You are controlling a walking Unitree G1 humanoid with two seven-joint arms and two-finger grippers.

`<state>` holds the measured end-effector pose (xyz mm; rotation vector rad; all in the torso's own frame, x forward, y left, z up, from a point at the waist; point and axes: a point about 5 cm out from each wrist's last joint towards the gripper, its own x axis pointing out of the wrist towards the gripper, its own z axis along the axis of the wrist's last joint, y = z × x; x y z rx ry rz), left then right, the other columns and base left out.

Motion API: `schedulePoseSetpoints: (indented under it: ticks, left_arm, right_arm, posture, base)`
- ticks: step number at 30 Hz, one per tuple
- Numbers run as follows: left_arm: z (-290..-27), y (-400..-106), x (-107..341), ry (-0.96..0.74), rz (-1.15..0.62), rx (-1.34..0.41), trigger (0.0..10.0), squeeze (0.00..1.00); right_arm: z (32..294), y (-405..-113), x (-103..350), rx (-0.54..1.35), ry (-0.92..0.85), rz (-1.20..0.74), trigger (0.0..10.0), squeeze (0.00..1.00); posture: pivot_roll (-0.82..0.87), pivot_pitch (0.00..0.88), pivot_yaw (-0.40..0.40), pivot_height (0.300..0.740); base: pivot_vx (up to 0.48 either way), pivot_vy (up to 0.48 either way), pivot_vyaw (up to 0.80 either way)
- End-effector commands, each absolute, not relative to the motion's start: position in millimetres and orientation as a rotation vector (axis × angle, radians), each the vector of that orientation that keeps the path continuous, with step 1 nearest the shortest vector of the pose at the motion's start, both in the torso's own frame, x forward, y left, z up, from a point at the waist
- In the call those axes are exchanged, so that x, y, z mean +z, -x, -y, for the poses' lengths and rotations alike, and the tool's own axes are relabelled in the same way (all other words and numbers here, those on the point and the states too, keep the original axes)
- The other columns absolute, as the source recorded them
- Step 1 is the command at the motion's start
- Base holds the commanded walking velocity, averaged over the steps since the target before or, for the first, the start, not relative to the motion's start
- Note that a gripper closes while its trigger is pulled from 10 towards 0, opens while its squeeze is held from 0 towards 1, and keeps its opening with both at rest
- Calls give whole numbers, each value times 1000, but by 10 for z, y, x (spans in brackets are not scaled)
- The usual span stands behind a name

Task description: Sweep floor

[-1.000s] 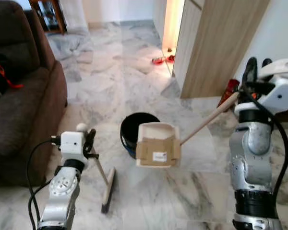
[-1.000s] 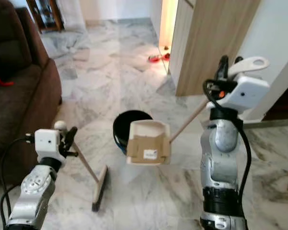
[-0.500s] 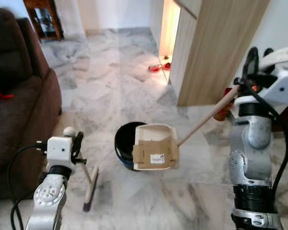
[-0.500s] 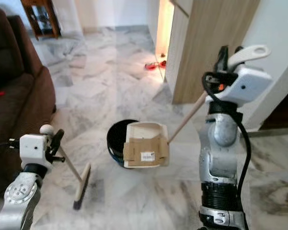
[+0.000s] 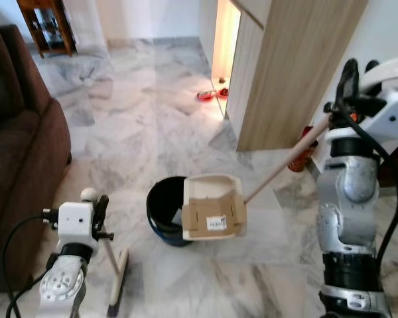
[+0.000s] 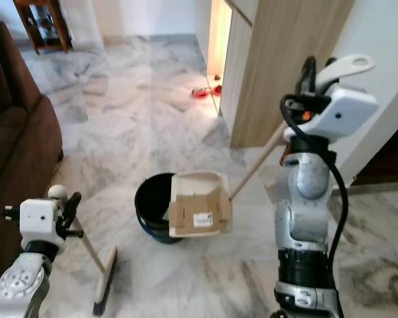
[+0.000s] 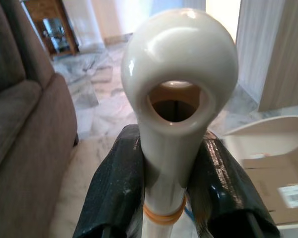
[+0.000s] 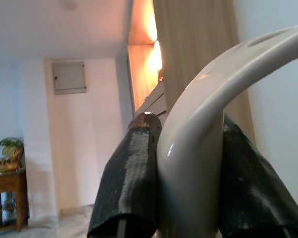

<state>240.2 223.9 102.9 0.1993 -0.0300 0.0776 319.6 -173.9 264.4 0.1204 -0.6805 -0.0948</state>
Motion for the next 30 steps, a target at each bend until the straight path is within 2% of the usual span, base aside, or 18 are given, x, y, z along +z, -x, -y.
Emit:
schedulePoseSetpoints:
  ticks: [1,8,30]
  left_arm:
    - [-2216,-2424,1149,-216,79,83,10000,0]
    - [-2208,-2426,1156,-213,79,83,10000,0]
    - [-2133,-2438,1144,-197,72,61,10000,0]
  right_arm:
    - [1780,-3131,2806,-105,-141,762,10000,0]
    - [1748,-3141,2788,-88,-129,748,10000,0]
    - [1718,-3138,2779,-65,-156,744,10000,0]
  posture:
    - [13,59,2,740]
    - [14,58,2,740]
    - [14,44,5,740]
  base:
    - [311,0,0]
    - [309,0,580]
    - [308,0,0]
